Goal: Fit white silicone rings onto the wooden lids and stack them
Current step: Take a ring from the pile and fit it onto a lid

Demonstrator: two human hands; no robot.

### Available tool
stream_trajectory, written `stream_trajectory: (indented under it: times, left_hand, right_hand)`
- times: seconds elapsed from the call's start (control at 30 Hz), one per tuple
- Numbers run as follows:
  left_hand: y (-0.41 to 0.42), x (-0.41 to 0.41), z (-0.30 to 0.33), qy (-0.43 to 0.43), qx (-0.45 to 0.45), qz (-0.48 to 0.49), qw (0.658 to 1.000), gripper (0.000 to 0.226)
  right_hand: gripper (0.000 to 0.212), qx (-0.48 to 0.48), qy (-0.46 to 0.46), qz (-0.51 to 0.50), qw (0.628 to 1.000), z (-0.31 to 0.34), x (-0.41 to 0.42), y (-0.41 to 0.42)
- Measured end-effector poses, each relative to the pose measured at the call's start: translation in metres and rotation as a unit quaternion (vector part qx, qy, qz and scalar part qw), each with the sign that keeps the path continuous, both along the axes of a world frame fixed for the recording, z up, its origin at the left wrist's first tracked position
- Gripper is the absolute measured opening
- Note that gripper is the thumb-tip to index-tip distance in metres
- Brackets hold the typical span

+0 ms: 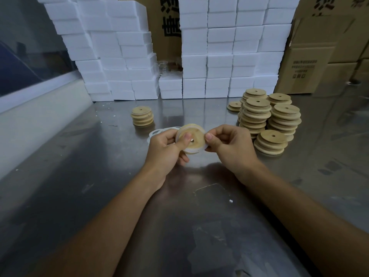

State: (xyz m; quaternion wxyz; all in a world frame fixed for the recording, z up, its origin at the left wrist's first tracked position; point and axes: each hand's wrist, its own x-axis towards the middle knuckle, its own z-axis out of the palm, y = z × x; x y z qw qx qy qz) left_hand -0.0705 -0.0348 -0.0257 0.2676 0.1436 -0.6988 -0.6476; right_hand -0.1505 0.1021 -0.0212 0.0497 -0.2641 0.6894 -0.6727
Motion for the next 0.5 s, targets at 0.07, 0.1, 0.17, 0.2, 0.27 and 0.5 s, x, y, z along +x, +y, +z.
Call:
stream_trajectory:
  times: [0.07,0.1,0.17,0.2,0.27,0.5]
  left_hand:
    - [-0.0008,0.0006,0.0007,-0.003,0.025,-0.007,1.000,0.006]
    - [-0.0011,0.0007,0.0009,-0.003,0.037,-0.009,0.999,0.006]
    - [-0.0017,0.0009,0.0018,-0.004,0.060,-0.009,0.998,0.008]
    - [-0.0020,0.0008,0.0023,-0.007,0.067,-0.009,0.998,0.009]
    - [-0.0021,0.0011,0.0030,-0.014,0.071,-0.016,0.997,0.010]
    - [0.0001,0.0001,-0.0028,-0.004,-0.074,-0.015,0.997,0.016]
  right_hand:
    - [0.008,-0.004,-0.003,0.006,1.000,0.0006,0.0009,0.0001]
    - [0.007,-0.007,-0.010,0.014,1.000,0.0003,0.0015,0.0008]
    - [0.009,-0.015,-0.036,0.034,0.999,-0.0014,0.0034,0.0022]
    - [0.009,-0.019,-0.051,0.043,0.998,-0.0023,0.0046,0.0026]
    - [0.011,-0.019,-0.056,0.045,0.997,-0.0033,0.0056,0.0027]
    - [0.010,0.081,0.158,-0.051,0.983,-0.0049,0.0053,0.0043]
